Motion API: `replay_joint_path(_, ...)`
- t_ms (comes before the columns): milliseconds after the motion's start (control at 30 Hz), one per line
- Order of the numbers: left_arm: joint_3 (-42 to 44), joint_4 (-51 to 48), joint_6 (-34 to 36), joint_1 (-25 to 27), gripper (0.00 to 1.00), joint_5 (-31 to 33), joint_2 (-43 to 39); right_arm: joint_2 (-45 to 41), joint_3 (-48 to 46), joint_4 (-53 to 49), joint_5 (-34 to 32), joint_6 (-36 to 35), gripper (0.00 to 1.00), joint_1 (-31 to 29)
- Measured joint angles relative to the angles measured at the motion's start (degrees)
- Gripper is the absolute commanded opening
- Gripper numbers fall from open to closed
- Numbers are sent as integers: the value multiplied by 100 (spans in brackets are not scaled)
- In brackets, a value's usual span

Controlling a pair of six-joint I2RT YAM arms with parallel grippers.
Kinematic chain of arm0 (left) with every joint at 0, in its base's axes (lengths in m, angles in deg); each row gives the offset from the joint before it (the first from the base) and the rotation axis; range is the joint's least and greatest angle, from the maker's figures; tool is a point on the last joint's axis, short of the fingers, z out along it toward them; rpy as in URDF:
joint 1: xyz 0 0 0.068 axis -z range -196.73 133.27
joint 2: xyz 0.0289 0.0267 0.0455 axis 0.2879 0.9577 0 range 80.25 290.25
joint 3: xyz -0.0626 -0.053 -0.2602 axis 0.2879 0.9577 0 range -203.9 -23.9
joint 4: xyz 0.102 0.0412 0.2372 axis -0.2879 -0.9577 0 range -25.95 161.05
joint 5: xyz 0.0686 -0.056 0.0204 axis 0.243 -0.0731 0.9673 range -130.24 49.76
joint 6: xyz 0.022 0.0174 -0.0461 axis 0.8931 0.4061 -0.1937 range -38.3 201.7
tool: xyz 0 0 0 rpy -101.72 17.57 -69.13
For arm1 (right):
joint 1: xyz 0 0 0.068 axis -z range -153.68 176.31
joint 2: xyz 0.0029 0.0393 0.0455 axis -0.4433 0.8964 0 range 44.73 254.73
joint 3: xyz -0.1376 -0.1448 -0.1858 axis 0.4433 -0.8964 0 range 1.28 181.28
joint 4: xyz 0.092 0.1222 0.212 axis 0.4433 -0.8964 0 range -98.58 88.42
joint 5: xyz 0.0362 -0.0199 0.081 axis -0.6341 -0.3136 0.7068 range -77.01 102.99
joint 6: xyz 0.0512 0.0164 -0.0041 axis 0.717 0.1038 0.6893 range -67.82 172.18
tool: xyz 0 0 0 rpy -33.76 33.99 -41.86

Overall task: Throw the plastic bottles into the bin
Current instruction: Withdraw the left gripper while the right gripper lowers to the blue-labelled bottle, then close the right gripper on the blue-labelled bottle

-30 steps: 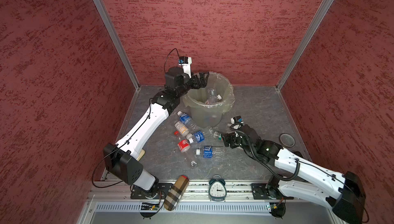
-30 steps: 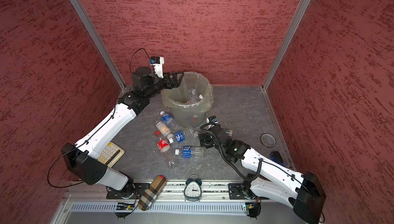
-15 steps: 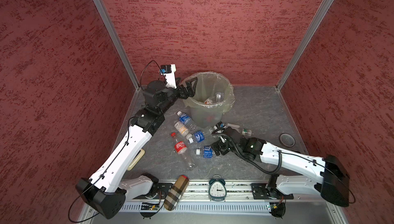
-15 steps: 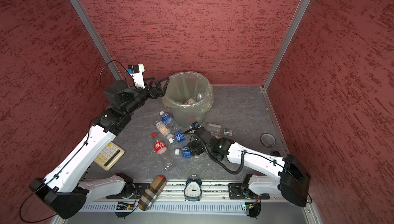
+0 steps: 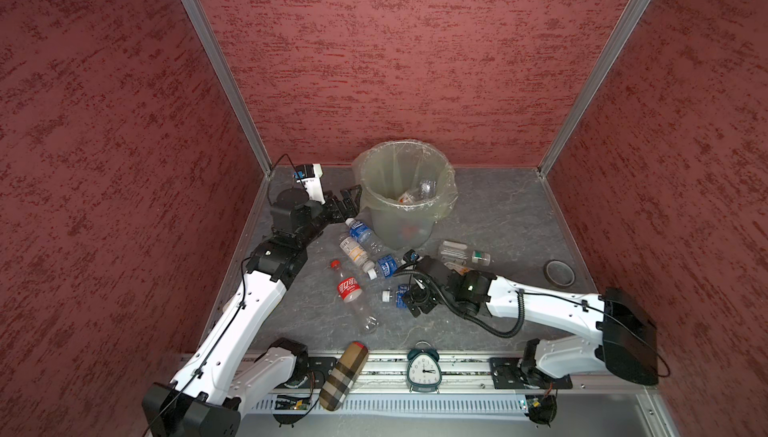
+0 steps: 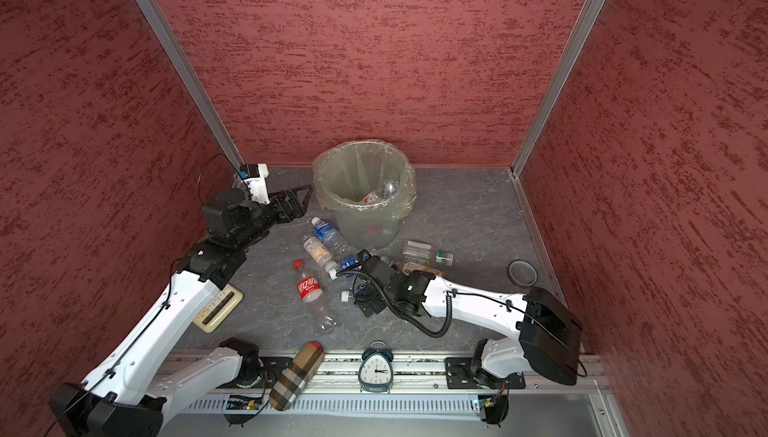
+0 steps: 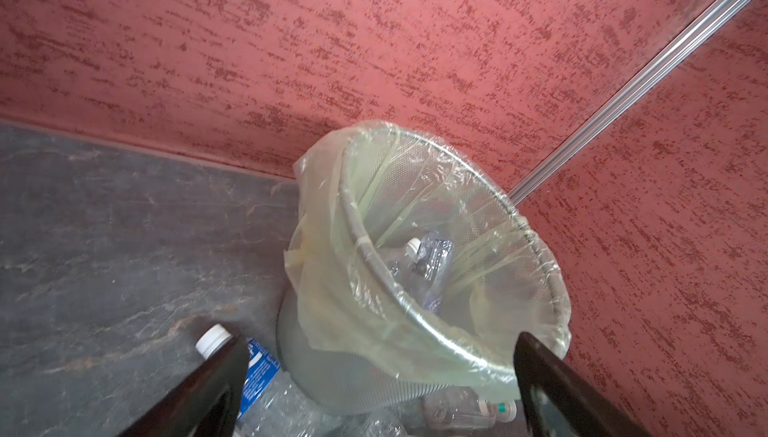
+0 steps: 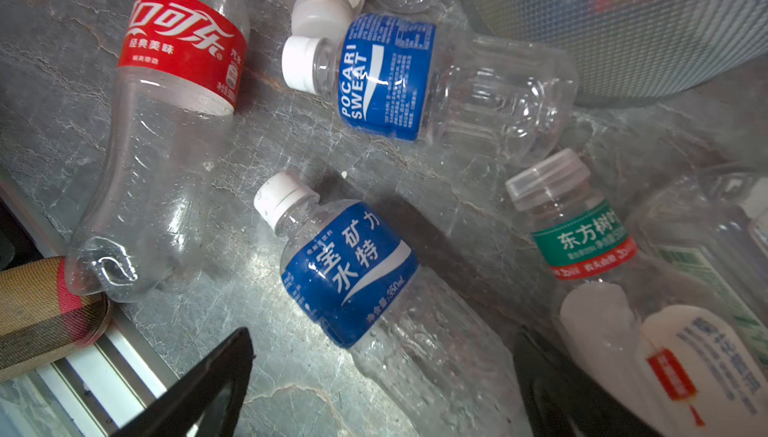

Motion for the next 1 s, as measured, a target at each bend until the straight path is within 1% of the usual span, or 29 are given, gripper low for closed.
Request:
replay_joint_path(133,400,-168,-94,-52,99,-109,-321,140,0,-11,31,-26,98,-31)
replay_joint_path(367,809,-577,-184,-94,99,-208,-765,317,0,-11,70,-90,97,-74)
replay_joint_path(467,1049,-721,-203,-94,100,-258,-955,516,0,-9,90,-105,95,-83)
replay_joint_path(633,1429,-1005,-317,-96,99,-299,-1141,833,0,-17,90,-146,88,-90)
replay_joint_path(800,1692,-1340,-376,-96,99,-337,-1379,927,0,-22,94,-151,82,-90)
replay_joint_path(1000,1818,-1628,-417,-96,99,-332,-1628,942,9,-22,120,-153,82,-94)
